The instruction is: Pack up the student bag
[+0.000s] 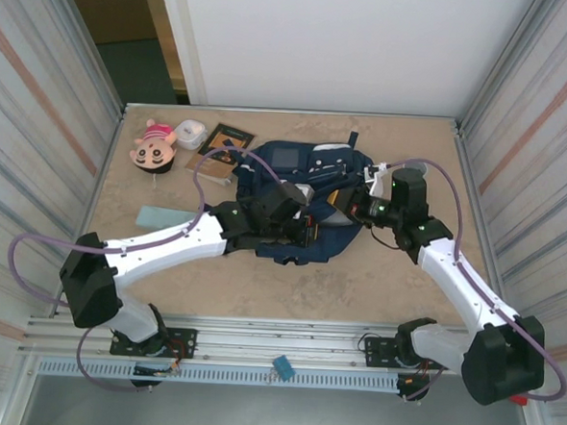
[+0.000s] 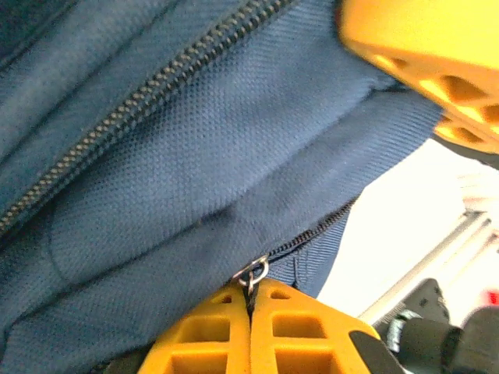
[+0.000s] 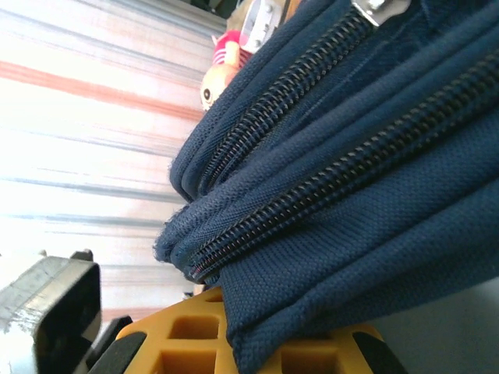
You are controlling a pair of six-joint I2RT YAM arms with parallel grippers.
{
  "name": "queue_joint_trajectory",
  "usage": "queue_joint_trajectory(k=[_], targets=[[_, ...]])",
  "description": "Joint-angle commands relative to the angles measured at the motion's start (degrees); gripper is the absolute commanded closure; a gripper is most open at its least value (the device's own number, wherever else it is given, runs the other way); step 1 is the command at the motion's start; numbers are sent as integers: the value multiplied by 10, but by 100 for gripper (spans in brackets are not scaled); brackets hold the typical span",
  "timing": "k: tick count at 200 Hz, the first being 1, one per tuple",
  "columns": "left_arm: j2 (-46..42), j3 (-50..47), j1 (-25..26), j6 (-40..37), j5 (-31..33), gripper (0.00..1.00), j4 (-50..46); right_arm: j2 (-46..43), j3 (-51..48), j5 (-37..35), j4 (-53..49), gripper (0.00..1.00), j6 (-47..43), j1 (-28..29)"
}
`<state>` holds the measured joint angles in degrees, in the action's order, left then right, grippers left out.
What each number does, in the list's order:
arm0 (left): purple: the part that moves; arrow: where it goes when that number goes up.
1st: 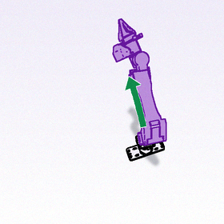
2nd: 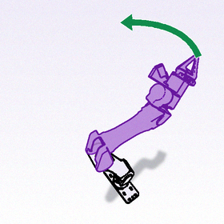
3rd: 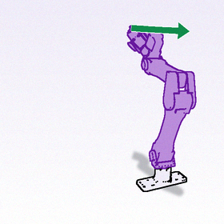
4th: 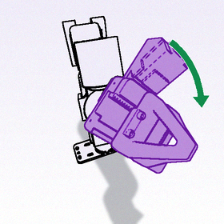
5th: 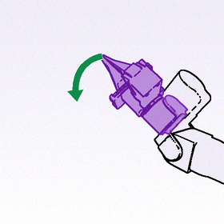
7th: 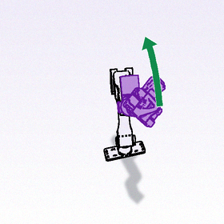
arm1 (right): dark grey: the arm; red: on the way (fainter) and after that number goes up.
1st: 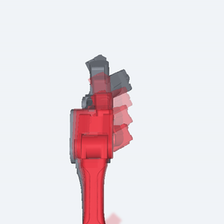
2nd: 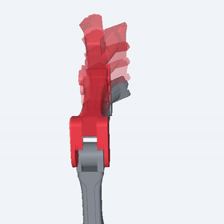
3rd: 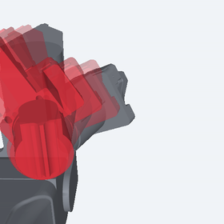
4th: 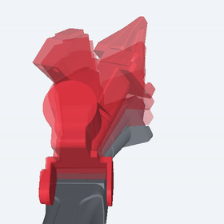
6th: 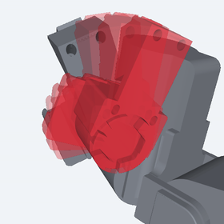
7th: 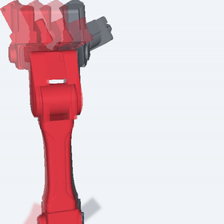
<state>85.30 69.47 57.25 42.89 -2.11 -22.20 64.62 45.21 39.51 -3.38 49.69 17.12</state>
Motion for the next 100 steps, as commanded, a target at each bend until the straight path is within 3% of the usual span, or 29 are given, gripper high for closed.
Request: queue_joint_trajectory(k=[1, 58, 65, 80, 100], targets=[[-27, -11, -11, -11, -74, 100, 30, 8, 18, 78, 14, 100, -62, -24], [-41, -44, -33, -46, -115, 100, 30, 24, 51, 112, -40, 97, -123, -45], [-41, -44, -33, -52, -116, 100, 30, 23, 47, 104, -36, 90, -105, -44], [-37, -45, -33, -56, -118, 100, 46, 13, 16, 69, 0, 61, -18, -38], [-31, -49, -33, -47, -125, 100, 83, -7, -50, 34, 99, 44, 99, -14]])
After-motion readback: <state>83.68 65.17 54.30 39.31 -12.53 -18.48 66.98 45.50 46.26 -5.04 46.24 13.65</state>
